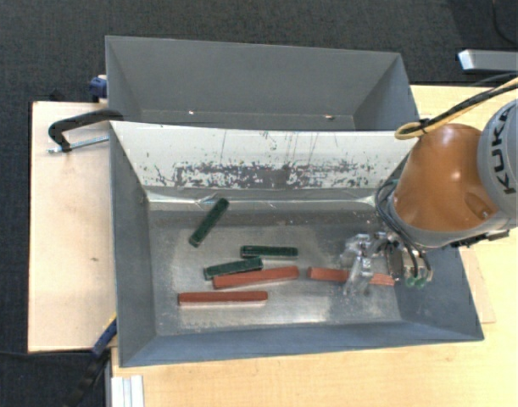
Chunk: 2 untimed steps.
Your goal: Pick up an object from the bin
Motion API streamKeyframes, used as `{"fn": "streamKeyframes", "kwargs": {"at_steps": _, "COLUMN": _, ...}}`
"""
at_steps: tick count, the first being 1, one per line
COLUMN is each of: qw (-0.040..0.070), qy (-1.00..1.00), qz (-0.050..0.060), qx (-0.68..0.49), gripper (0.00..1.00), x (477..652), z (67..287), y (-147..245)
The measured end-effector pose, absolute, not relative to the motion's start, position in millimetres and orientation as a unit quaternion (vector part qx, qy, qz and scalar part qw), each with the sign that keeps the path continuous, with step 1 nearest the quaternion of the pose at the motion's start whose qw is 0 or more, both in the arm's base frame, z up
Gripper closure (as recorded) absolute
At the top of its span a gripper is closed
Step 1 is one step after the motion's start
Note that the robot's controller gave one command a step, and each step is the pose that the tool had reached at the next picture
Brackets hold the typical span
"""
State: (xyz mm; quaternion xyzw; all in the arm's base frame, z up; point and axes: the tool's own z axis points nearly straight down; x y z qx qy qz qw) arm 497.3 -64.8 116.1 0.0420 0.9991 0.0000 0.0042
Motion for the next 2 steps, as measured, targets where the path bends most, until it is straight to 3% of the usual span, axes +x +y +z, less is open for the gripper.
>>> {"fn": "streamKeyframes", "kwargs": {"at_steps": 1, "qw": -0.001, "qy": 1.000, "qz": 0.001, "qx": 0.009, "gripper": 1.00, "x": 503.8, "z": 178, "y": -70}}
{"fn": "streamKeyframes", "kwargs": {"at_steps": 2, "qw": 0.003, "qy": 1.000, "qz": 0.000, "qx": 0.026, "gripper": 1.00, "x": 510.7, "z": 261, "y": -75}}
